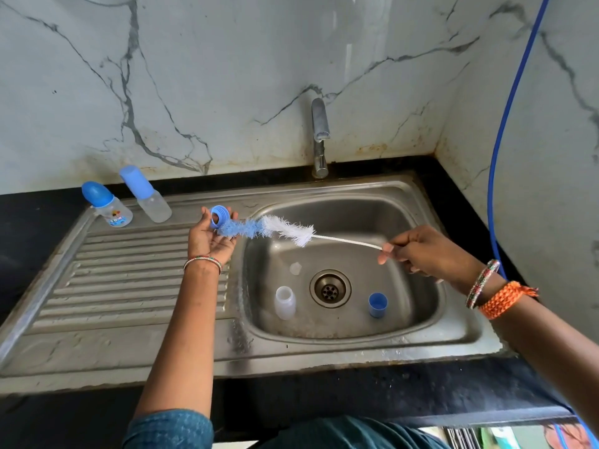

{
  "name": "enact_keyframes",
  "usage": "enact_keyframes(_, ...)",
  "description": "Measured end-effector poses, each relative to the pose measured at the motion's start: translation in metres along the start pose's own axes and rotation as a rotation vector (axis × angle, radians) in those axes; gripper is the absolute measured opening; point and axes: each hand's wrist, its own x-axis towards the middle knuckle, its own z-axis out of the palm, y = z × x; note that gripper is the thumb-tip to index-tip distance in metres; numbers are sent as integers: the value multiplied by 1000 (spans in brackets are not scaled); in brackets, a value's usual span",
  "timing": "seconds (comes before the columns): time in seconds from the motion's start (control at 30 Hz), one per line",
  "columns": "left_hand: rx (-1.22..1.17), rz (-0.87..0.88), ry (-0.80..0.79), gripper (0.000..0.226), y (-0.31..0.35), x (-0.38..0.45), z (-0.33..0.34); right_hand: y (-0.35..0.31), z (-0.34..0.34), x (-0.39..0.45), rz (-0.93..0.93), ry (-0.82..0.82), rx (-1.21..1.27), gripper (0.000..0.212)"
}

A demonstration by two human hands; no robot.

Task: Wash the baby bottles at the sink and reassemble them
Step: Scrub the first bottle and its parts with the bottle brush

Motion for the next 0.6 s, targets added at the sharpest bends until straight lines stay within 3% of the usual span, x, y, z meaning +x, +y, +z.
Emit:
enact_keyframes(0.13, 93, -16, 12, 28, -3, 2, -2, 5, -1, 0, 22, 22, 46, 25)
enact_keyframes(0.23, 196, -63, -82, 24, -12, -2, 8, 4, 0, 2, 18, 42, 21, 24)
enact_keyframes(0.37, 176, -73, -65, 21, -17, -3, 20, 5, 4, 5, -131, 296, -263, 15)
enact_keyframes(0.43, 155, -71, -58, 25, -17, -3, 22, 2, 7, 2, -252, 543, -429, 14)
enact_keyframes(0.5, 133, -72, -69, 26, -18, -4, 24, 3, 10, 1, -512, 736, -562, 14)
enact_keyframes(0.57, 106, -72, -90, 26, -19, -6, 26, 8, 13, 3, -789, 833, -721, 18)
enact_keyframes(0.6, 98, -71, -94, 25, -19, -7, 27, 9, 14, 5, -825, 826, -751, 17)
